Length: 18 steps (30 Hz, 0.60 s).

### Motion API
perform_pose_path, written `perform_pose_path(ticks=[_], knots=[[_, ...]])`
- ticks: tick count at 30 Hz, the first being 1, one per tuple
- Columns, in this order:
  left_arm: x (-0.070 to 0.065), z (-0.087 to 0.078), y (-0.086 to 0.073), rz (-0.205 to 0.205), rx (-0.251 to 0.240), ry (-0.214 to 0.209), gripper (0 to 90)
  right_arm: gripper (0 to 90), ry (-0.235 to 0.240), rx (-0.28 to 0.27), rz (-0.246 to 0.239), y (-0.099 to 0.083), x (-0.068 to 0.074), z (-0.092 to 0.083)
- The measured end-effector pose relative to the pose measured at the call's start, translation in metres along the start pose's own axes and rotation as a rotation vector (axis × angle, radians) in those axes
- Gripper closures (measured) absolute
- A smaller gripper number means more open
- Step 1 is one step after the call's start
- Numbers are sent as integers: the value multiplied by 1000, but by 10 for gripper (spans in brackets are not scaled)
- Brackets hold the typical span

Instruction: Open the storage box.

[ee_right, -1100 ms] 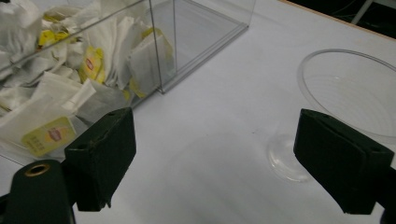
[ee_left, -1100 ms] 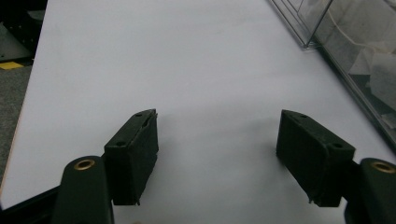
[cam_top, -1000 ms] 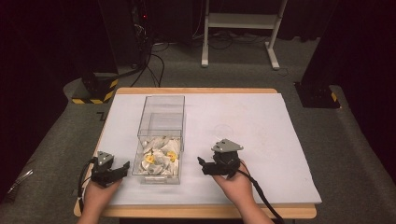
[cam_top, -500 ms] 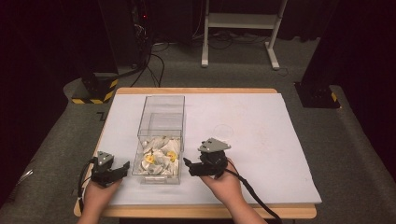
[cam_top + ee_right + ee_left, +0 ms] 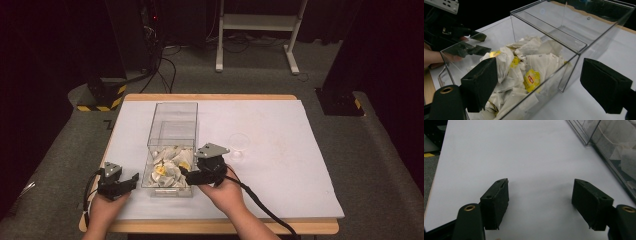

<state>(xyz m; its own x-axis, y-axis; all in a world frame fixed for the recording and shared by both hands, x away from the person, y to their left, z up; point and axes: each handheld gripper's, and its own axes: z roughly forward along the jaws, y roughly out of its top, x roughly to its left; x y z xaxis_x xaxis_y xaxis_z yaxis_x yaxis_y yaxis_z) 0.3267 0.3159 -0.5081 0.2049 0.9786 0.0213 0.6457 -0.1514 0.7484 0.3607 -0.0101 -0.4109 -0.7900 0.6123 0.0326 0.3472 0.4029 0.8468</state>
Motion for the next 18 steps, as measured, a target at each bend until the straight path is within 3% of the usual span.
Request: perform_pose_path(ticks=[13, 18], knots=[[0, 0, 0, 2, -1, -2, 300, 156, 40, 8, -37, 9, 20, 26], [0, 0, 0, 2, -1, -3, 300, 214, 52, 24, -59, 12, 27, 33]])
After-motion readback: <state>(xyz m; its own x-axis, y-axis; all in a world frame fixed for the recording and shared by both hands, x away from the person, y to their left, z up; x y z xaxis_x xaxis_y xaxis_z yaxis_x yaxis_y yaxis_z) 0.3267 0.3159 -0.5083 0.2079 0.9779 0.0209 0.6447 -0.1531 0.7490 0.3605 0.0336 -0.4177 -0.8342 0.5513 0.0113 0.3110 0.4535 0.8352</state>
